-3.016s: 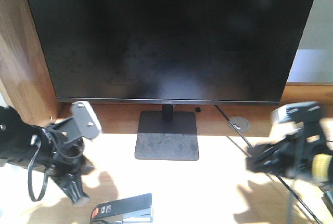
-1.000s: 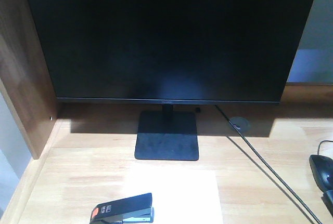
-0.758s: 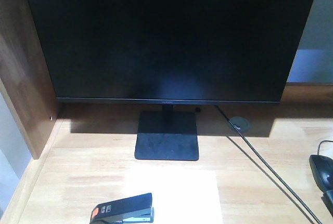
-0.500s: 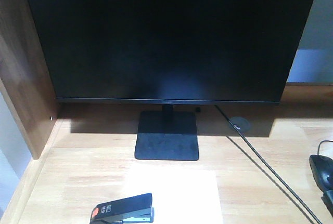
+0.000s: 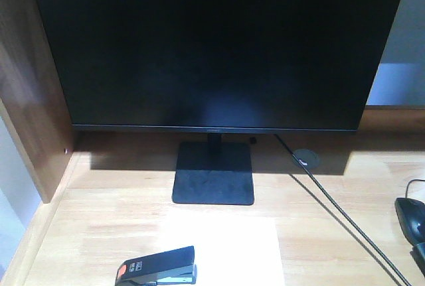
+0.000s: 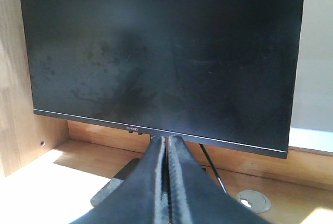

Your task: Grab stapler and paper to desk for stapling

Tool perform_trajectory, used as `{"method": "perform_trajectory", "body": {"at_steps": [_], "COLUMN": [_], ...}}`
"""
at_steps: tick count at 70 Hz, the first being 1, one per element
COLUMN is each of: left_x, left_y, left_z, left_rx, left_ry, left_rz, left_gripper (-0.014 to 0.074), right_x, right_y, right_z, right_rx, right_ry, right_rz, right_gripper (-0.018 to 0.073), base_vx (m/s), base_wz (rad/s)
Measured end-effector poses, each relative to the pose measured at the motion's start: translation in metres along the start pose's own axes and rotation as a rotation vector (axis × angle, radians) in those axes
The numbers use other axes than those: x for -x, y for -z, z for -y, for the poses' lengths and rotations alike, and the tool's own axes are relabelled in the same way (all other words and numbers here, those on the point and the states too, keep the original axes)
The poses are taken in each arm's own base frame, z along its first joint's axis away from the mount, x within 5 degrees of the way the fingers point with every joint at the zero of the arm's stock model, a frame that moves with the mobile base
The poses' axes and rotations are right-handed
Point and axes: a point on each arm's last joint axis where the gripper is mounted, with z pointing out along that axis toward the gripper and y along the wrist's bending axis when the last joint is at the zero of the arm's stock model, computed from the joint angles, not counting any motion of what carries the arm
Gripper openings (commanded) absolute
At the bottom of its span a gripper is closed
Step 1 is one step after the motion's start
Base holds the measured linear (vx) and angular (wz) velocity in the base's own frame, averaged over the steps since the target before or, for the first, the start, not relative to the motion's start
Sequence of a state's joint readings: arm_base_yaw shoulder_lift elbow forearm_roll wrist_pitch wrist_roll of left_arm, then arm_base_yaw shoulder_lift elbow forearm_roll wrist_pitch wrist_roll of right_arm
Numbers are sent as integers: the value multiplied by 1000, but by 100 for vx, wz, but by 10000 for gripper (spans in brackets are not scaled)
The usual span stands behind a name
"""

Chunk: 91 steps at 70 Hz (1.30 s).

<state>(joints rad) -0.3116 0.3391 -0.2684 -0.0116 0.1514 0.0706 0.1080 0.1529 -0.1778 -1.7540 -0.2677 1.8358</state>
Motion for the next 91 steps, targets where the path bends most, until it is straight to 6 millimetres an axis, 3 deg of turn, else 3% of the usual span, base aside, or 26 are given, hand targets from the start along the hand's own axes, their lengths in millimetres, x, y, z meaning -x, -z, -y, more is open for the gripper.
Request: {"method": "perform_trajectory", "body": {"at_steps": [13,31,45,59,91], "left_x": [0,-8,-45,-85,-85], "left_y": [3,28,31,23,22], "left_z": [-6,-12,-11,-10,-10], "left_rx": [70,205,273,275,278], "left_ry": [29,51,102,116,112], "left_rz": [7,26,29,-23,5], "left_gripper": [-6,-6,-6,-6,-6], "right_x": [0,0,0,0,0], "right_y": [0,0,0,0,0], "right_z": [0,0,0,0,0], "right_rx": [0,0,0,0,0], "right_ry": [0,0,0,0,0], "right_rz": [0,0,0,0,0], "right_gripper": [-2,-2,-2,-2,-2], "base_vx": [0,0,0,0,0], "base_wz": [0,0,0,0,0]}}
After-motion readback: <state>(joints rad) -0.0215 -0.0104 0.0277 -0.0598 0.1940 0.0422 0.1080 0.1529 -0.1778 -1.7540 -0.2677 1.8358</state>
